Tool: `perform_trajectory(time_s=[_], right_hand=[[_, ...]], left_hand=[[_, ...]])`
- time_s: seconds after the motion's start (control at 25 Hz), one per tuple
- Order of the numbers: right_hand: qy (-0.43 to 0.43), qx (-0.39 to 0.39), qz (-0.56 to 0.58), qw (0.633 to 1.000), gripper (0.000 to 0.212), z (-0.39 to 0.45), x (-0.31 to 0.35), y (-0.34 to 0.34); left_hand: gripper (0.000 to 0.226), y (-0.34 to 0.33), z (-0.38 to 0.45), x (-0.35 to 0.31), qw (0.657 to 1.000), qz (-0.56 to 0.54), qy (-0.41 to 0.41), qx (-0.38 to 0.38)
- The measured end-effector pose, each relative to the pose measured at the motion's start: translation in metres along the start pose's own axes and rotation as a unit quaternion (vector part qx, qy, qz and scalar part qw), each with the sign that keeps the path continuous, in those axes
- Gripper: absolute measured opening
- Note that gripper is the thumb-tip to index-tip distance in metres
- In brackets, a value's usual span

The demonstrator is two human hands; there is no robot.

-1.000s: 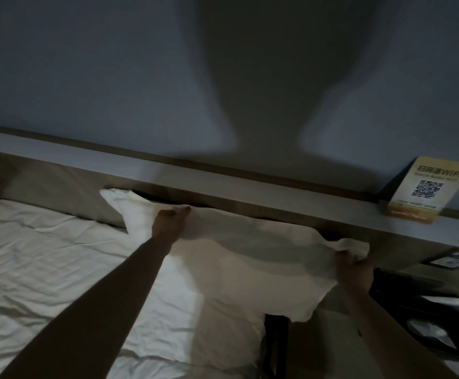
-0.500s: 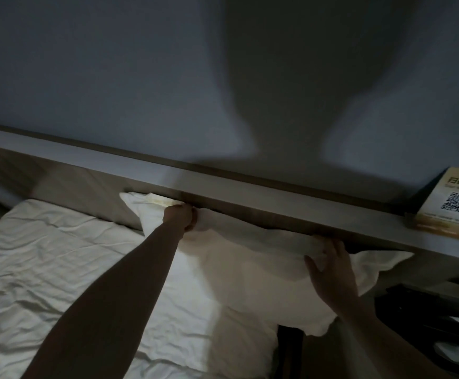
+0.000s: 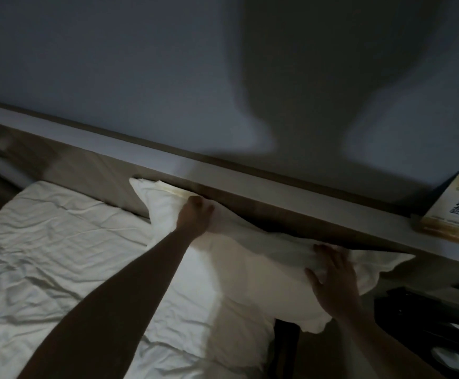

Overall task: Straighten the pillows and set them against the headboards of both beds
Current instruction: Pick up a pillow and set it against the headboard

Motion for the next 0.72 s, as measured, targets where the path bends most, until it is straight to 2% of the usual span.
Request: perform_trajectory(time_s=[0.12, 0.2, 0.32, 0.44, 0.6, 0.72], right_hand=[[0.027, 0.037, -0.083, 0.996, 0.056, 0.005, -0.002, -0.006], [0.039, 0.054, -0.096, 0.993, 0.039, 0.014, 0.001, -0.001], [0.075, 0.012, -0.064, 0.995, 0.024, 0.019, 0.010, 0.013], [0.082, -0.022, -0.047, 0.995, 0.022, 0.012, 0.009, 0.017], [0.028, 0.012, -0.039, 0.999, 0.030, 0.004, -0.009, 0.004], [0.046, -0.002, -0.021, 0.999, 0.033, 0.007, -0.014, 0.003]], left_hand=[[0.068, -0.015, -0.034, 0.024, 0.988, 0.124, -0.095, 0.019], [0.071, -0.021, -0.048, 0.043, 0.976, 0.177, -0.120, 0.031], [0.070, -0.017, -0.053, 0.049, 0.973, 0.179, -0.143, 0.015], [0.070, -0.010, -0.049, 0.050, 0.973, 0.176, -0.145, 0.027], [0.078, -0.011, -0.049, 0.057, 0.962, 0.217, -0.144, 0.086], [0.082, -0.015, -0.056, 0.051, 0.969, 0.192, -0.142, 0.057]])
Point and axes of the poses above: each hand's wrist, its own z-axis towards the middle knuckle, its own y-axis out of the back of the hand, x = y × z, the point moved 1 cm from there along z, towards the middle knuckle, and after that the axes turned 9 degrees about -z, right-handed, at the moved point
